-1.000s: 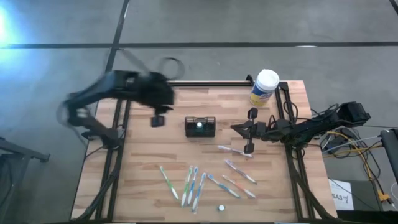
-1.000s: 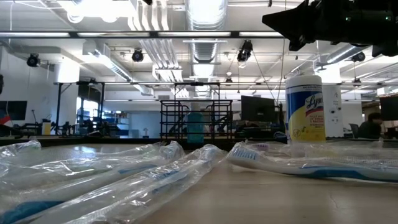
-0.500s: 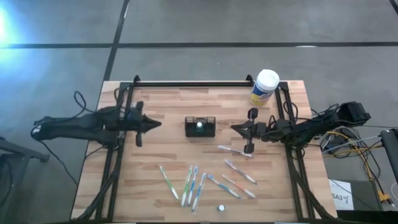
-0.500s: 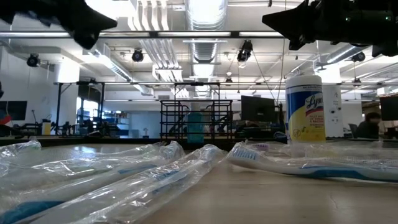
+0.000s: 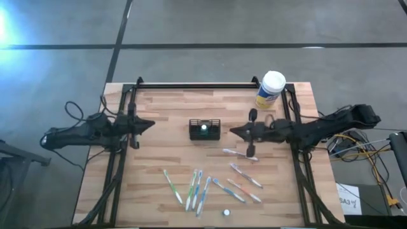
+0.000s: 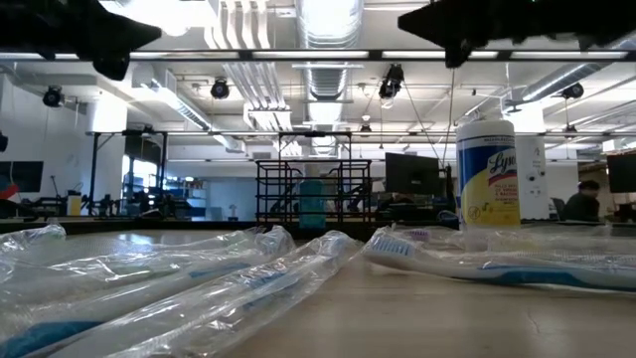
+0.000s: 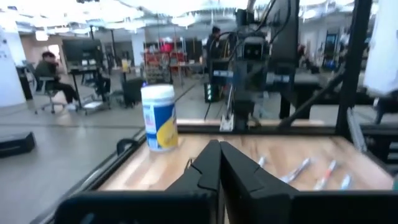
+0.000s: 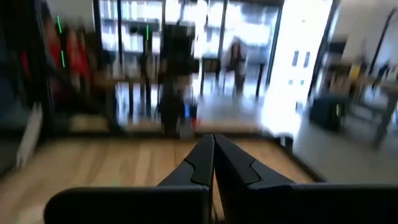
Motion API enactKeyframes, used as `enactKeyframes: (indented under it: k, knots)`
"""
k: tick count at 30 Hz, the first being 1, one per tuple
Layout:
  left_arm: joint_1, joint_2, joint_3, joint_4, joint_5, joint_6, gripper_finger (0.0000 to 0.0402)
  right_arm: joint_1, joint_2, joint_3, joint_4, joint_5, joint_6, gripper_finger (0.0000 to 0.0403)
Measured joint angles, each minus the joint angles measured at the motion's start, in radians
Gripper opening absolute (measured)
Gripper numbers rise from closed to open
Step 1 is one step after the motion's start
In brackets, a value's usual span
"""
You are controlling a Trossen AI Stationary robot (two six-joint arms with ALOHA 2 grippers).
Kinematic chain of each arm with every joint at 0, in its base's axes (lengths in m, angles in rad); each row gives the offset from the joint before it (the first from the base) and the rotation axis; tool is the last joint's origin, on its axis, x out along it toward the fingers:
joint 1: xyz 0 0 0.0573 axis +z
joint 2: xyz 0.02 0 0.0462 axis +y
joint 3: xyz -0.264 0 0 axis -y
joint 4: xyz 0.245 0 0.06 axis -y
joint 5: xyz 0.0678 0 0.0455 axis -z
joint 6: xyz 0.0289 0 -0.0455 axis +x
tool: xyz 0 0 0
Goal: Pick & Place toothbrushing station
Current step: Put the blue mouthwash in the wire organizer
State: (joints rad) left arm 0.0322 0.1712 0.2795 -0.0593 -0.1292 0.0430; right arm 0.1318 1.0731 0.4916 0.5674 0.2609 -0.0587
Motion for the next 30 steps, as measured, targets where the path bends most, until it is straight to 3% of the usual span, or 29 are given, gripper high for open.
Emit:
enactKeyframes:
  k: [5, 13, 16, 21, 30]
  knots:
    - [0.000, -0.015, 0.003, -0.002, 0.000, -0.027, 0.0020, 0.038, 0.011, 0.333, -0.612, -0.014, 0.028, 0.0025]
    - [0.000, -0.016, 0.021, -0.003, 0.002, -0.020, 0.0022, 0.209, 0.128, 0.790, -1.327, -0.024, 0.247, 0.0122]
    - [0.000, -0.015, 0.021, -0.001, 0.008, -0.031, 0.0023, 0.272, 0.209, 0.918, -1.472, -0.018, 0.315, 0.0160]
    - [0.000, -0.014, 0.014, -0.002, 0.011, -0.033, 0.0023, 0.364, 0.376, 1.080, -1.563, -0.016, 0.321, 0.0210]
    - [0.000, -0.014, 0.021, 0.000, 0.045, -0.067, 0.0023, 0.464, 0.676, 1.307, -1.693, -0.030, 0.442, 0.0245]
